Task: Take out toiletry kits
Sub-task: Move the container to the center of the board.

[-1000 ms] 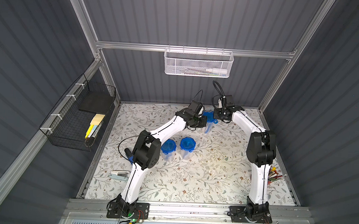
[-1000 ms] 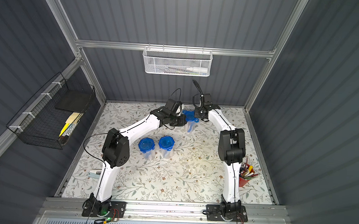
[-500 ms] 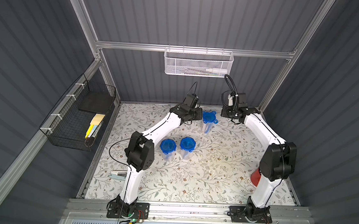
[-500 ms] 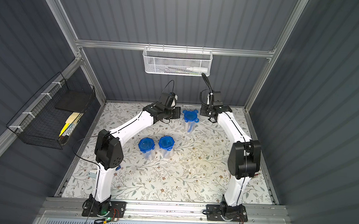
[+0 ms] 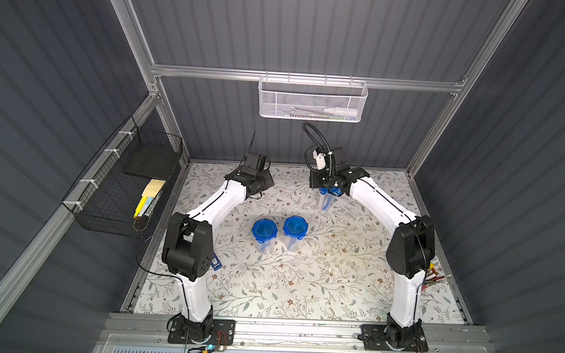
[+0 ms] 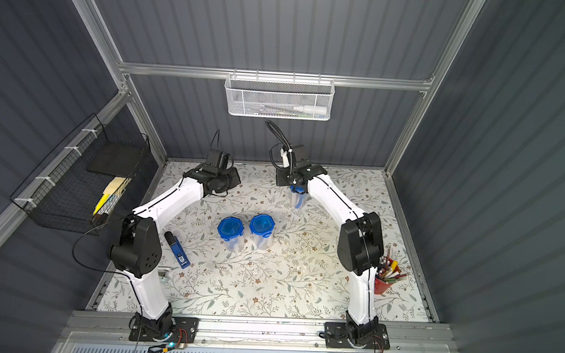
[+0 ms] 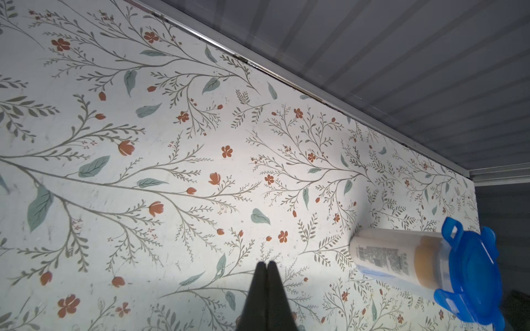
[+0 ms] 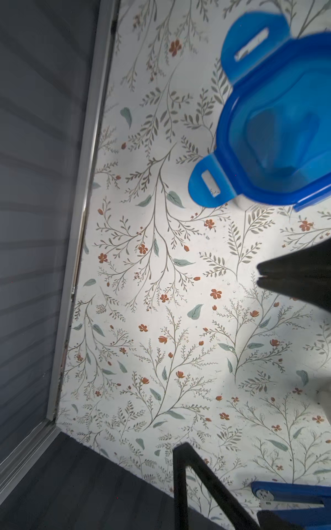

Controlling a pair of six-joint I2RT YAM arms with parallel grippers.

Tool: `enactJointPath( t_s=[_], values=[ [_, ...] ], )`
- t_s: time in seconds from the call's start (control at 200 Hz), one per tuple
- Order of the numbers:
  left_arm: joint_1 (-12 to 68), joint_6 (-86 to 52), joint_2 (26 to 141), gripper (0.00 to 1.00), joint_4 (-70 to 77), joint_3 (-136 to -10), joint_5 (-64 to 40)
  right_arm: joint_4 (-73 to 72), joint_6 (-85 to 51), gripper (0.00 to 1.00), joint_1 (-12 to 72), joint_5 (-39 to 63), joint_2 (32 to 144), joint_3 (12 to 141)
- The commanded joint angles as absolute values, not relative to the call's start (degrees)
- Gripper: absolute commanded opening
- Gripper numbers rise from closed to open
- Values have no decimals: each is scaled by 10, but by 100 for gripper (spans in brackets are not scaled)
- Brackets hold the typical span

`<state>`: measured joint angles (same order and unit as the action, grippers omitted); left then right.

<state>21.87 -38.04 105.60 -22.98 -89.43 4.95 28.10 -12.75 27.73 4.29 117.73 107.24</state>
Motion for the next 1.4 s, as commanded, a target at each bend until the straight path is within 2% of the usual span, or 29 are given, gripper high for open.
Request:
enactJointPath(
  t_s=[0.0, 0.205, 0.495, 1.066, 1.391],
  values=[
    [224, -391, 1037, 0, -215, -890, 50, 311, -118, 4, 278, 10, 1204, 1101],
    [223, -397, 1052, 0, -207, -892, 30, 319, -109, 3, 279, -29, 1219, 1101],
    [223, -409, 1080, 0, -197, -907, -6, 339, -105, 3, 279, -92, 1187, 1059],
    [241, -405, 1111, 0, -207, -967, -29, 296, -127, 3, 245, -101, 1064, 882],
    [324, -357, 1216, 0, -281, -1155, -37, 279, -157, 4, 220, -55, 968, 768]
  ],
)
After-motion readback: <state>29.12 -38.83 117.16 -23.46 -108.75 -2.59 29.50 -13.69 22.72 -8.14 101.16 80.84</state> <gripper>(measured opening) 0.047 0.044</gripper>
